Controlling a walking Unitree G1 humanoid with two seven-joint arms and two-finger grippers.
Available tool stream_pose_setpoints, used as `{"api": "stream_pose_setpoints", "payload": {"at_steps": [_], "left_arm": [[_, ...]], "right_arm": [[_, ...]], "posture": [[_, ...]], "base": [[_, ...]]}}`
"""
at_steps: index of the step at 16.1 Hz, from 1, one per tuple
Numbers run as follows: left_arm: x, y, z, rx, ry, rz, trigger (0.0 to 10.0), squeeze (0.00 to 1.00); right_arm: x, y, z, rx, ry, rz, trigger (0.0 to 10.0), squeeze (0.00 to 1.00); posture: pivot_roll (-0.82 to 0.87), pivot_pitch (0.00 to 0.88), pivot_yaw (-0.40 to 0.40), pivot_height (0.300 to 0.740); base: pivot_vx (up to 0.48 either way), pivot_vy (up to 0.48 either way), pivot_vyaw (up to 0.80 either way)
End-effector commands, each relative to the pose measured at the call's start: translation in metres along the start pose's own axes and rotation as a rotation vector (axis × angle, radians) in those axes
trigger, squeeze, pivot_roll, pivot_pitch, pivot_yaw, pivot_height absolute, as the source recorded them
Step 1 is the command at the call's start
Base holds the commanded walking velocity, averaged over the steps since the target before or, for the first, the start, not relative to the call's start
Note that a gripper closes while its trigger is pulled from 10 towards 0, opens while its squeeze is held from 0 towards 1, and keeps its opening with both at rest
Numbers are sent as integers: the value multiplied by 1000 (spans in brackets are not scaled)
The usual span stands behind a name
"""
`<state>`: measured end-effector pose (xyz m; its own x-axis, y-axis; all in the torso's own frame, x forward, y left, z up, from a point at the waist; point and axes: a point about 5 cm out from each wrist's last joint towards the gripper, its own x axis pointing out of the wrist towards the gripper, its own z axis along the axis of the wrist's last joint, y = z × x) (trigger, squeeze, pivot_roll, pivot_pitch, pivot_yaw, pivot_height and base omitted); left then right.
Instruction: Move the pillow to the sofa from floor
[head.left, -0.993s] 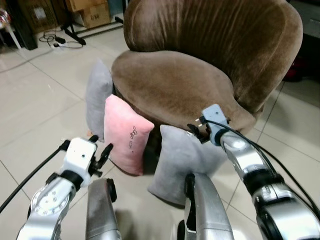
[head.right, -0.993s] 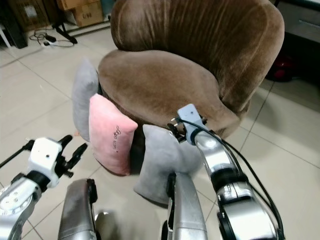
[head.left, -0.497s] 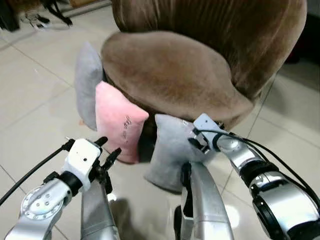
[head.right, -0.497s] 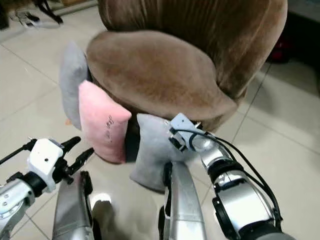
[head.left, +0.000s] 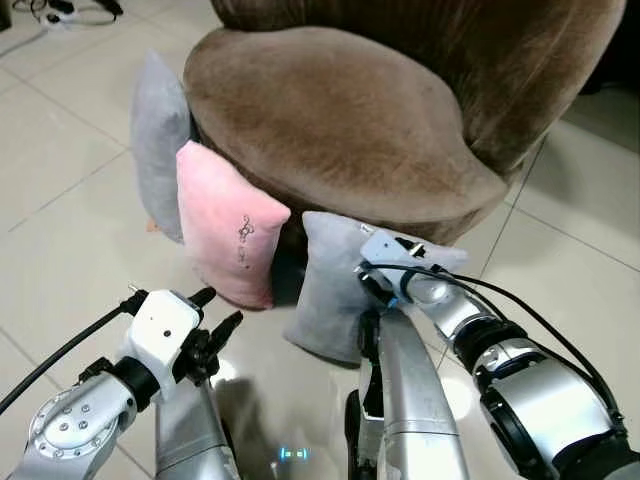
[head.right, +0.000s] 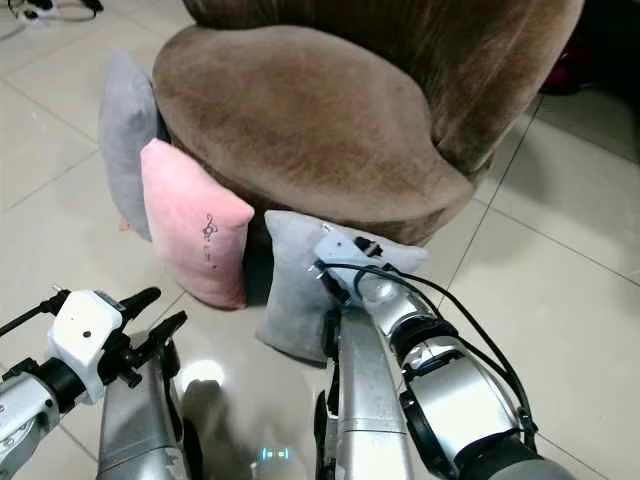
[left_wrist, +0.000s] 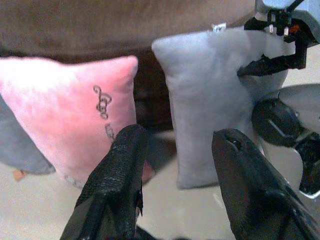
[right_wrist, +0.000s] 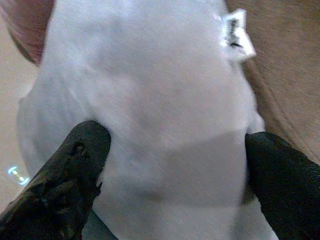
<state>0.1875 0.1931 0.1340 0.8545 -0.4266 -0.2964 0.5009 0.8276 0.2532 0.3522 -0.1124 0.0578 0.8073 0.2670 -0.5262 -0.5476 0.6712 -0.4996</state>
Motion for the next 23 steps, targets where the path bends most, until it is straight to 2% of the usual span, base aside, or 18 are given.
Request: {"api": "stream_pose_setpoints", "payload": {"at_steps": [1, 2, 23], "left_arm": [[-3, -1, 2, 3, -1, -7, 10000, 0], [-4, -1, 3, 3, 1, -7, 10000, 0], [-3, -8, 3, -15, 19, -29, 10000, 0]], "right_arm": [[0, 0, 1, -17, 2, -2, 2353, 0], [1, 0, 3, -16, -3, -4, 0, 0], [2, 7, 6, -3, -9, -14, 0, 0]], "posture": [[42, 258, -92, 472], [48, 261, -92, 472], [46, 256, -90, 472]], "base": [[0, 0, 0], [0, 0, 0], [0, 0, 0]]}}
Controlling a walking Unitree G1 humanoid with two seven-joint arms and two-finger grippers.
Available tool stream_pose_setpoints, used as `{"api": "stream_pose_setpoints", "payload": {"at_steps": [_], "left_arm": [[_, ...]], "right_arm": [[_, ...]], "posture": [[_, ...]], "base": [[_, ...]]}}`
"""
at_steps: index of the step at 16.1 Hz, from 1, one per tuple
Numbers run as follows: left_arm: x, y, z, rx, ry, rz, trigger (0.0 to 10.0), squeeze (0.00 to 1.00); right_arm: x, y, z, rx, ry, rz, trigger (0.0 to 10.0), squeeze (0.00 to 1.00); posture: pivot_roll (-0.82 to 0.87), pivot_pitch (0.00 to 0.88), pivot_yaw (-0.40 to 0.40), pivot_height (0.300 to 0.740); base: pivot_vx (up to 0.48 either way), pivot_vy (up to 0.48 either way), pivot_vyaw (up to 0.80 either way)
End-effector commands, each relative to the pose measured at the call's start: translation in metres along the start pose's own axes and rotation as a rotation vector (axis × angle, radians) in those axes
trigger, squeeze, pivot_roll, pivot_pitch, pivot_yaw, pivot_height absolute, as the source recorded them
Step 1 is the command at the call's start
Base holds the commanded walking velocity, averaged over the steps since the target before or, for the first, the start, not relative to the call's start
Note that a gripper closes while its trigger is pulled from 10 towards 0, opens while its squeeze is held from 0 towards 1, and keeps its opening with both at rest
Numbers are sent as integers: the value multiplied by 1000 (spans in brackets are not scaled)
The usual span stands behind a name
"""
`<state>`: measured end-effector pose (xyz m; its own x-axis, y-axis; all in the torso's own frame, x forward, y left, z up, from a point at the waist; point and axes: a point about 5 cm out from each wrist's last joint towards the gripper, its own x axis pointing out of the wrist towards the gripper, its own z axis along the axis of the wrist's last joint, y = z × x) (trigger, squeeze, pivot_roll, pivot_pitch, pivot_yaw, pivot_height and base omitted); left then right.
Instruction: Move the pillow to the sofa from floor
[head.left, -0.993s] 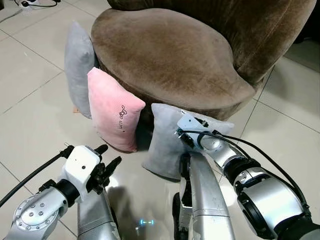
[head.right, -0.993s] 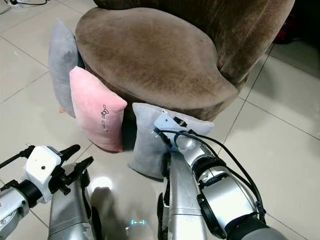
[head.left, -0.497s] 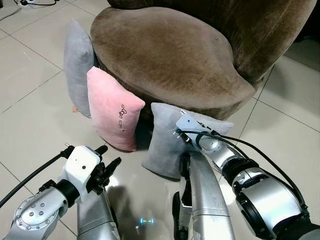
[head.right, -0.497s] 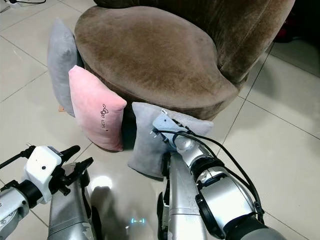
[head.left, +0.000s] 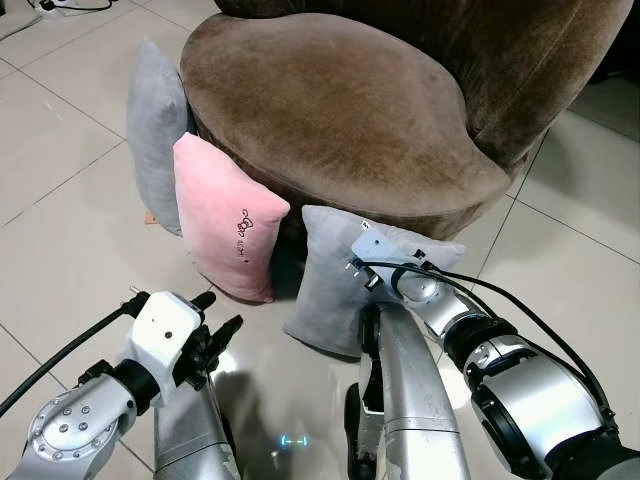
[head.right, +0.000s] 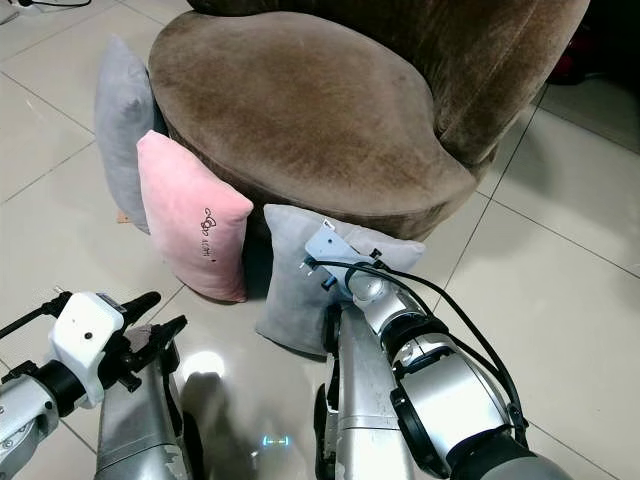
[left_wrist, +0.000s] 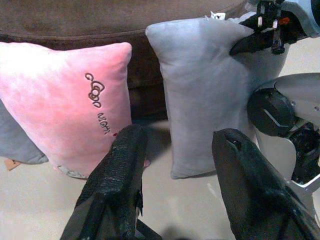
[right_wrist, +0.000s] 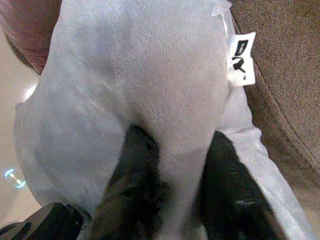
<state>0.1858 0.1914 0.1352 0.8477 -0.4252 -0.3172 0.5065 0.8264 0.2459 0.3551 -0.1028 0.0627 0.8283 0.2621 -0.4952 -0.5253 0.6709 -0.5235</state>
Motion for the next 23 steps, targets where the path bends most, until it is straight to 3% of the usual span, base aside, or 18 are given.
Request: {"api": "stream_pose_setpoints", "payload": {"at_steps": [1, 6, 9, 15, 17, 19, 23], "left_arm": [[-1, -6, 1, -9, 0, -24, 10000, 0], [0, -7, -2, -13, 3, -49, 10000, 0], [6, -10, -7, -22, 9, -100, 10000, 0], [16, -1, -7, -35, -29, -108, 10000, 0], [23, 3, -9, -32, -41, -100, 10000, 0], [26, 6, -8, -22, -54, -79, 10000, 0], [29, 20, 4, -11, -141, 63, 10000, 0]], "right_arm": [[0, 5, -5, 8, 13, 16, 0, 0], [-1, 5, -7, 17, 15, 18, 0, 0], [0, 5, -4, 49, -3, 20, 0, 0], [-1, 8, 15, 174, -160, 65, 0, 0], [-3, 3, 19, 218, -226, 48, 0, 0], [-6, -6, 23, 251, -281, 8, 0, 0], [-42, -76, 31, 376, -492, -244, 0, 0]], "posture": [[47, 257, -90, 472], [41, 237, -87, 472], [42, 172, -83, 472], [45, 1, -68, 472], [48, 0, -49, 472], [51, 0, -40, 472], [55, 0, -36, 472]], "base": [[0, 0, 0], [0, 0, 0], [0, 0, 0], [0, 0, 0], [0, 0, 0], [0, 0, 0], [0, 0, 0]]}}
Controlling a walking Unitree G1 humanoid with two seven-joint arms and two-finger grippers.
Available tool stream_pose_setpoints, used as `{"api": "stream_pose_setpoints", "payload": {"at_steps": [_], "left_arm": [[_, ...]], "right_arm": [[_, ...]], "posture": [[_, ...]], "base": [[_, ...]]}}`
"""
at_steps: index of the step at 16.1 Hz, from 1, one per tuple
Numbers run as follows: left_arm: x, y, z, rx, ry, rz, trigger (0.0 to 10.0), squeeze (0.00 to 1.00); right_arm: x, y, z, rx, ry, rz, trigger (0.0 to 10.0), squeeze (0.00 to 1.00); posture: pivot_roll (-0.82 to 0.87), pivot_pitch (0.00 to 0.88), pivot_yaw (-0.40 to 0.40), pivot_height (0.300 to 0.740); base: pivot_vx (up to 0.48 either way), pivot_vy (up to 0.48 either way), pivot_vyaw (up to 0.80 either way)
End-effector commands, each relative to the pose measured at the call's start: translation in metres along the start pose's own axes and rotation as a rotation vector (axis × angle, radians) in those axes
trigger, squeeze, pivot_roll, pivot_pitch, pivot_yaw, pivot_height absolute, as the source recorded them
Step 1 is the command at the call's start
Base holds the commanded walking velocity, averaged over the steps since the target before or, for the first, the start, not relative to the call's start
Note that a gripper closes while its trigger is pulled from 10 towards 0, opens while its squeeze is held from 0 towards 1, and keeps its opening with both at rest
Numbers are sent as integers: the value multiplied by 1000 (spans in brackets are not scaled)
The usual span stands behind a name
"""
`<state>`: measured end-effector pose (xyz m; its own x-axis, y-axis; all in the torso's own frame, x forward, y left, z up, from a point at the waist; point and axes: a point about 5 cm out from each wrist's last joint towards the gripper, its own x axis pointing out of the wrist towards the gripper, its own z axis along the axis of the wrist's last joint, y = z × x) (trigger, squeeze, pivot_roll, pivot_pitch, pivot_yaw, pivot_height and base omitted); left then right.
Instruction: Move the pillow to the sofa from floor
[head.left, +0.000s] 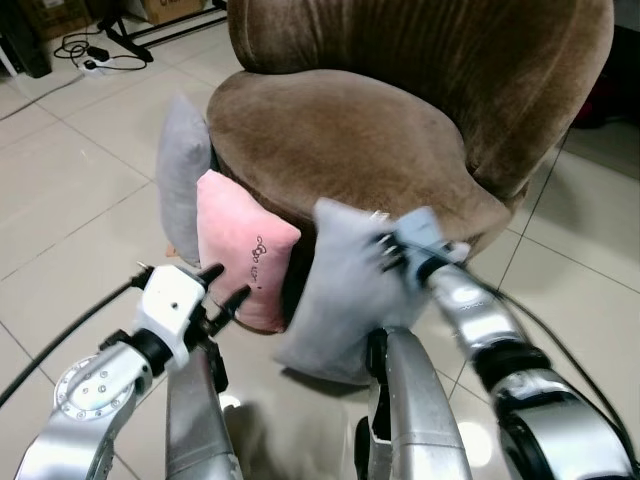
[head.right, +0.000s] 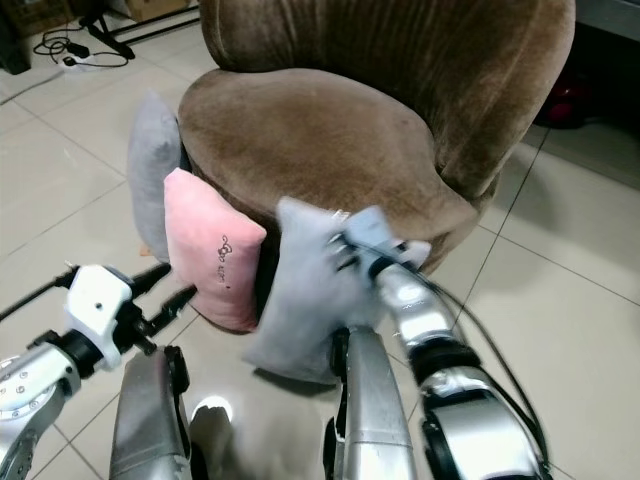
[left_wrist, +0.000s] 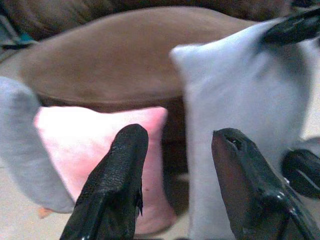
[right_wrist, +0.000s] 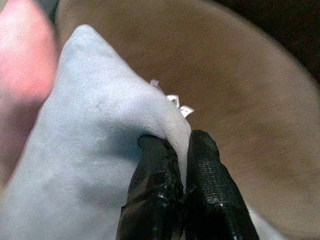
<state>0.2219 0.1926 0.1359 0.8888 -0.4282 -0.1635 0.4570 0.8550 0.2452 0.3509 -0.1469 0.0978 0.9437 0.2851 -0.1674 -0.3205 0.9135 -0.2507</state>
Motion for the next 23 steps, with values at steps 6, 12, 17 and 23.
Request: {"api": "stream_pose_setpoints", "payload": {"at_steps": [6, 12, 17, 23], "left_arm": [[-1, 16, 25, 19, -109, 175, 10000, 0], [3, 13, 27, 16, -116, 176, 10000, 0], [4, 16, 25, 18, -107, 215, 10000, 0], [8, 10, 21, -10, -99, 234, 10000, 0]], "right_arm": [[-71, -120, 197, 23, -737, -427, 0, 0], [-40, -67, 148, 81, -437, -269, 10000, 0], [-20, 26, 98, 115, -236, 1, 10000, 0], [-25, 34, 85, 229, -193, -54, 10000, 0]], "posture": [[41, 0, -29, 472], [47, 0, -28, 472], [60, 0, -39, 472], [50, 0, -38, 526]], "base": [[0, 0, 0], [0, 0, 0], [0, 0, 0], [0, 0, 0]]}}
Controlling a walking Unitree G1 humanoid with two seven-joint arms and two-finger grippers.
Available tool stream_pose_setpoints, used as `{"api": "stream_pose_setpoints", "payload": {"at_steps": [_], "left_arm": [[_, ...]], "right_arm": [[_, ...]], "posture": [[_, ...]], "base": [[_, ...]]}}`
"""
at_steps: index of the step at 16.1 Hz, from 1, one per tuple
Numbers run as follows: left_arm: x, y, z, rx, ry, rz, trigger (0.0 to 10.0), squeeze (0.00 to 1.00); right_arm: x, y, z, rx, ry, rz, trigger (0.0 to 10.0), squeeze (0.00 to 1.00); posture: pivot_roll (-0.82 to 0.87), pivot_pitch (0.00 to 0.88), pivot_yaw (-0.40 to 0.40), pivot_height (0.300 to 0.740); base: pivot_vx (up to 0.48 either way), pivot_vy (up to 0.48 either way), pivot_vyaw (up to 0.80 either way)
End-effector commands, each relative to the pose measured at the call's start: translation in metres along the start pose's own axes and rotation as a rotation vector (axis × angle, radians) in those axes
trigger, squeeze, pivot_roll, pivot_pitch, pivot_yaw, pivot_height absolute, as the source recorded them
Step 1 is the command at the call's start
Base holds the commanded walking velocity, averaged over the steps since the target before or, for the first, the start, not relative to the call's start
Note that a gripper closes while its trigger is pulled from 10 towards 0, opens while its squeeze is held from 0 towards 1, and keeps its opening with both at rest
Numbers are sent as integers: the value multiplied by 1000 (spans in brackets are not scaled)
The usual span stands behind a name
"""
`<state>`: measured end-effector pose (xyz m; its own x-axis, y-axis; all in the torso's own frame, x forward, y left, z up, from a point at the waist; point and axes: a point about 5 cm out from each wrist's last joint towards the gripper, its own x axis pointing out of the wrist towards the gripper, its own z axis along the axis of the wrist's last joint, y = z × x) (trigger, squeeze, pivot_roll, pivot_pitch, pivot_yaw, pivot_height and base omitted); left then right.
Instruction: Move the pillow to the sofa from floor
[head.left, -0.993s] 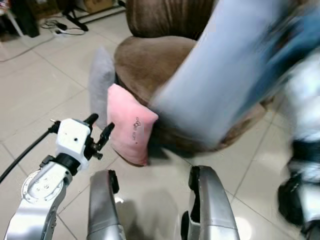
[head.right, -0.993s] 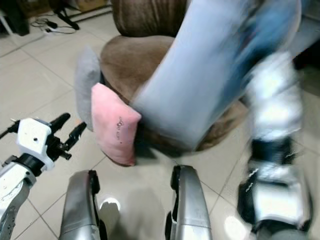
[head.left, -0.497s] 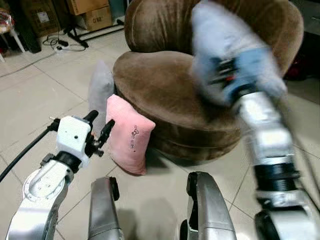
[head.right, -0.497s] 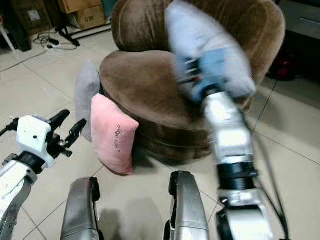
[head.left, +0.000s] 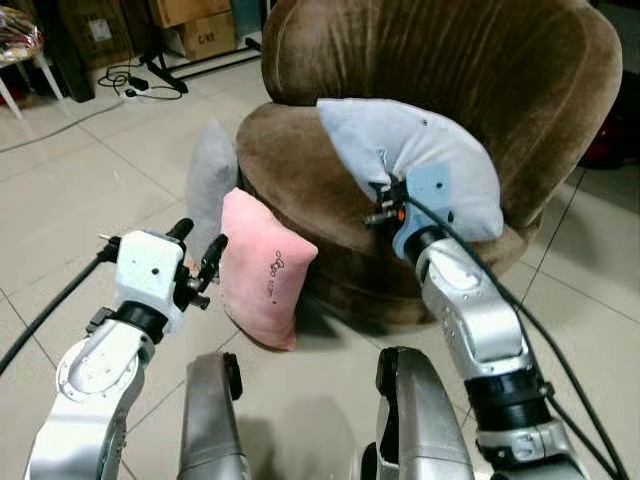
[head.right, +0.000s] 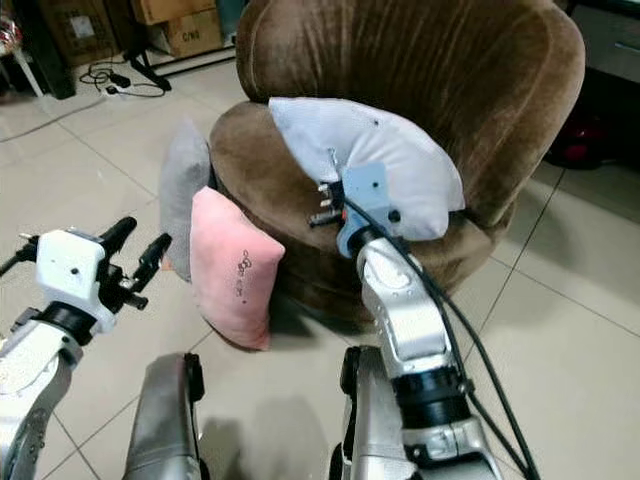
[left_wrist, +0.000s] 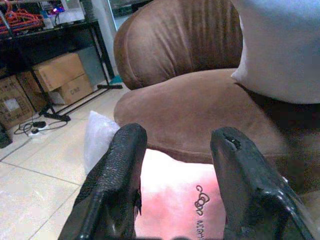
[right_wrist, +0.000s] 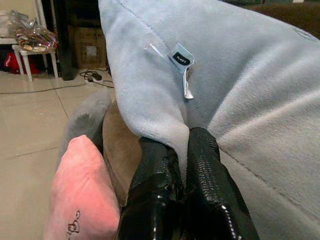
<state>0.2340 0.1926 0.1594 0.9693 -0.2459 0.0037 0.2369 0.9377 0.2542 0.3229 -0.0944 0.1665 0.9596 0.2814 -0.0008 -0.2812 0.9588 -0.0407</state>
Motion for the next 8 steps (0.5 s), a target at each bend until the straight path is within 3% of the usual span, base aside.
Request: {"api": "stream_pose_setpoints", "payload": {"at_steps": [1, 8], "left_arm": [[0, -2, -2, 4, 15, 0, 10000, 0], [1, 4, -8, 38, 46, 79, 10000, 0]], "right_arm": [[-2, -4, 7, 18, -28, -24, 10000, 0], [-12, -4, 4, 25, -17, -55, 10000, 0]], "posture": [[50, 0, -38, 531], [49, 0, -38, 606]], "base": [[0, 0, 0], [0, 0, 0]]}}
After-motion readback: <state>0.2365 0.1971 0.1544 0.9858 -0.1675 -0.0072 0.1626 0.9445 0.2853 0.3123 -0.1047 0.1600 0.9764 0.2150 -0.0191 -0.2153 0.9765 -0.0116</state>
